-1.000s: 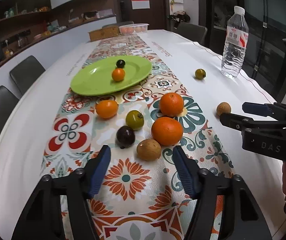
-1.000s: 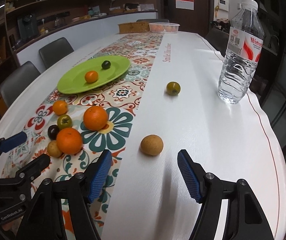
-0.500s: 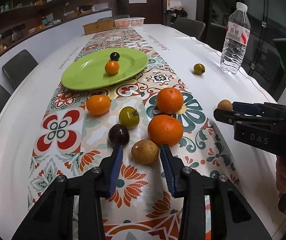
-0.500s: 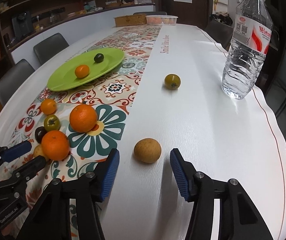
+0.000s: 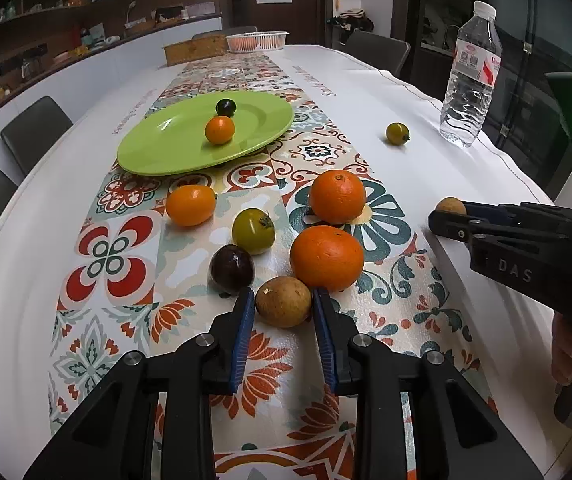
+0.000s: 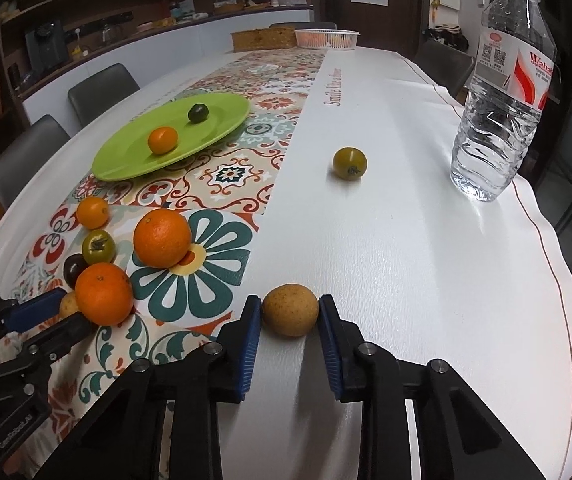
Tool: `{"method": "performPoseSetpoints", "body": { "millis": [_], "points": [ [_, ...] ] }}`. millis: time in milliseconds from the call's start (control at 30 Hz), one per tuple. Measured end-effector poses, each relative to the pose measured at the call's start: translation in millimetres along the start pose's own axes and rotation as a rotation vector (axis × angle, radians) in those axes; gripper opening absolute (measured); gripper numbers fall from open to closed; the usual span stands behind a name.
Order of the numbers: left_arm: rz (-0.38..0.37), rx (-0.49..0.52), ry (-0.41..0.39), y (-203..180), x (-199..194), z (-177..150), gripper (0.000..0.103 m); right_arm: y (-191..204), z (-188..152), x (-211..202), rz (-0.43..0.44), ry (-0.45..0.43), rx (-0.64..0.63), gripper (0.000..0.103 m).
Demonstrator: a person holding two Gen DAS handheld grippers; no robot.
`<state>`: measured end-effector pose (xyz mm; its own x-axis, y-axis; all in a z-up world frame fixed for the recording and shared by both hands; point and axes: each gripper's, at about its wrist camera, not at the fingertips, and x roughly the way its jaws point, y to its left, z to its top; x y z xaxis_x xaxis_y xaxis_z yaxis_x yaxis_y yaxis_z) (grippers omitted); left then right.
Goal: Organize fruits
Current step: 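Grasp brown round fruit with left tool while right tool grasps another, then carry both held brown fruits over the green plate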
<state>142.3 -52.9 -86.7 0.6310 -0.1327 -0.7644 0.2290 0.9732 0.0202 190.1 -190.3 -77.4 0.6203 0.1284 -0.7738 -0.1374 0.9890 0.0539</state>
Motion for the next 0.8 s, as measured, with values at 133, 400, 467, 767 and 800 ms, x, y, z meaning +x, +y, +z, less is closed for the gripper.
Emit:
{"method": "performPoseSetpoints", "body": {
  "millis": [133, 400, 467, 767, 800],
  "points": [
    [0.002, -0.003, -0.013, 0.5, -3.8, 0.1, 0.03, 2.7, -2.9, -7.6, 0.013, -0.011, -0.007, 0.03],
    [0.004, 0.002, -0.054, -0.1, -18.9, 2.1, 0.03, 17.5, -8.6, -25.4, 0.067, -0.033, -0.033, 0.03],
    [0.006, 0.003, -0.069, -0.3, -24.5, 3.6, 0.03, 22.5, -9.4, -30.1, 0.08, -0.041, -0.046, 0.03],
    [0.011, -0.001, -0.126, 1.9, -49.5, 6.9, 0.03, 38.4, -6.6, -53.4, 0.107, -0.094, -0.083, 0.03],
    [0.013, -0.002, -0.133, 2.3, -51.9, 7.3, 0.03, 40.3, -6.8, -57.1, 0.106, -0.104, -0.086, 0.03]
  ]
}}
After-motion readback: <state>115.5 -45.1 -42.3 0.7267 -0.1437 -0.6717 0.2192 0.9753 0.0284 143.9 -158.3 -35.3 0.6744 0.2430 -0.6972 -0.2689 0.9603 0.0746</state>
